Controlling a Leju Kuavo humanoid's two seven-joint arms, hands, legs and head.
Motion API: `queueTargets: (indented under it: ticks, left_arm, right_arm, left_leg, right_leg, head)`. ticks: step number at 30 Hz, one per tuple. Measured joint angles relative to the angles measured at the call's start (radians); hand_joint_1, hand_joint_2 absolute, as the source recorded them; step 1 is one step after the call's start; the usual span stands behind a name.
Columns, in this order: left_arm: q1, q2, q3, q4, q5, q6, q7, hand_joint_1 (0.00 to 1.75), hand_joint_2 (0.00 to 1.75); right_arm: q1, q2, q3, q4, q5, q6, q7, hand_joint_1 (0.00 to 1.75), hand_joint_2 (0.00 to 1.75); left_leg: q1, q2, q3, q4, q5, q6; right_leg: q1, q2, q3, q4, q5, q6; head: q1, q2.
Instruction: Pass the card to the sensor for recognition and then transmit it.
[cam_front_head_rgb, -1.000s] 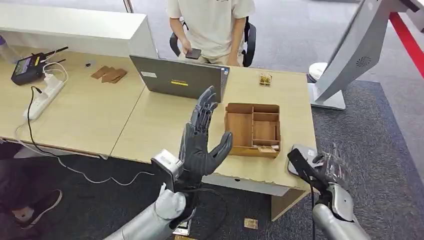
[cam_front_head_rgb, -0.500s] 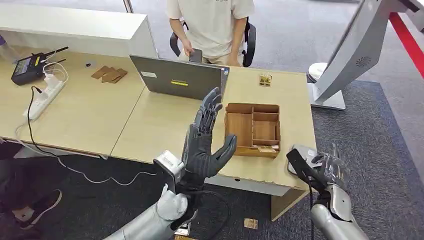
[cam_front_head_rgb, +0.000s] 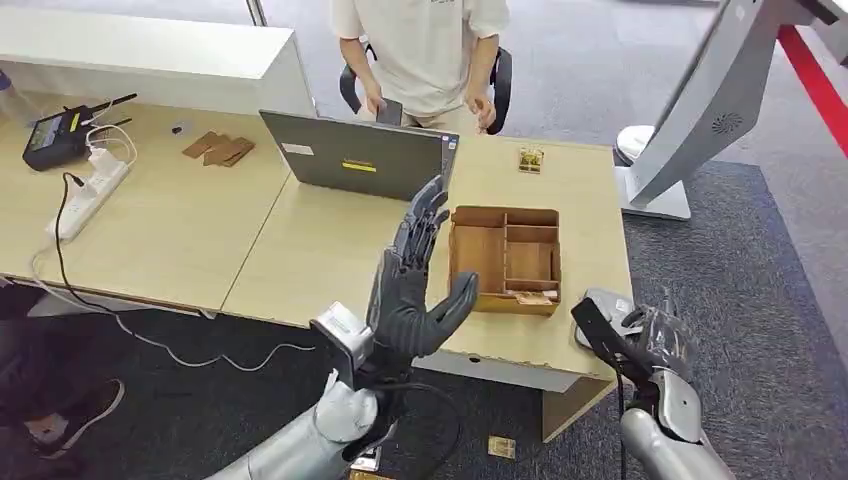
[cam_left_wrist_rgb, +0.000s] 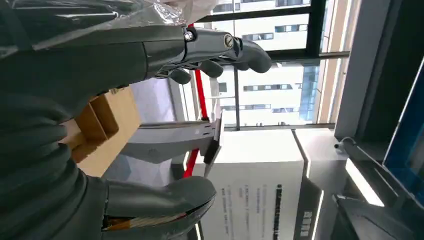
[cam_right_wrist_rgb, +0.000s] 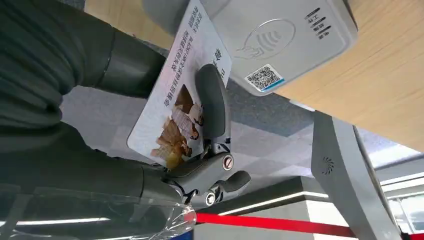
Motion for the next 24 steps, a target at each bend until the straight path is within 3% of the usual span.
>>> queueTargets:
  ticks: [24]
  left_arm:
    - [-0.008,0.000,-0.015,0.009,0.018,-0.002,-0.003,0.00,1.75]
  right_arm:
    - [0.007,-0.020,0.003,-0.053,0.061,-0.037,0.042,1.75,1.75]
  left_leg:
    - [0.000,0.000,0.000,0.000,0.000,0.000]
  right_leg:
    - [0.000,0.000,0.000,0.000,0.000,0.000]
  head:
    - [0.000,0.000]
